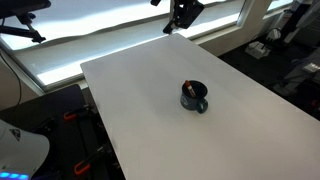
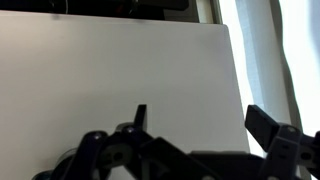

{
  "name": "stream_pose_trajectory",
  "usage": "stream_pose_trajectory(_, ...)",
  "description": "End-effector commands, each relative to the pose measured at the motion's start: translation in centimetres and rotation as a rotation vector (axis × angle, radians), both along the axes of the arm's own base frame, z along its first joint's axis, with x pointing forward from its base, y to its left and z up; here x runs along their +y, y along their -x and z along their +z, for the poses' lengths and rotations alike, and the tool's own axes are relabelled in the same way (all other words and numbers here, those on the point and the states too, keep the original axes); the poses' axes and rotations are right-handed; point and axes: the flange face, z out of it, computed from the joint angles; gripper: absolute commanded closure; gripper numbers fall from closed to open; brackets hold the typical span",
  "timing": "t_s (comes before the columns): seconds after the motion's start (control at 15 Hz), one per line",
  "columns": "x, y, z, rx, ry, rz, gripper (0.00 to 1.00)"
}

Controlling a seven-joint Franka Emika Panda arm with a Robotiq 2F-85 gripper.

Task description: Take the marker out of the mug and place it on the table

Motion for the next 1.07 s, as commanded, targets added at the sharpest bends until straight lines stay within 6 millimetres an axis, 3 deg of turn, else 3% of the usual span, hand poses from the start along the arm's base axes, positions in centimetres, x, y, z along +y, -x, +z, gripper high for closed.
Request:
stream_pose_trajectory(0.0,-0.2,-0.2,0.0,0.006,0.017,-0.006,0.0)
stream_pose_trajectory(0.2,-1.1,-0.5,-0.2,0.044,0.134,0.019,0.0)
stream_pose_trajectory(0.47,-1.5,-1.4,-0.5,0.13,0.303,0.181,0.0)
stream_pose_trajectory(0.73,-0.1,-2.6,-2.1,0.256,0.39,0.341,0.0)
stream_pose_trajectory(0.8,-0.7,-1.6,-1.8,0.206,0.362,0.271,0.0)
stream_pose_trajectory(1.0,0.1,-2.5,-3.0,0.245,0.384,0.32,0.0)
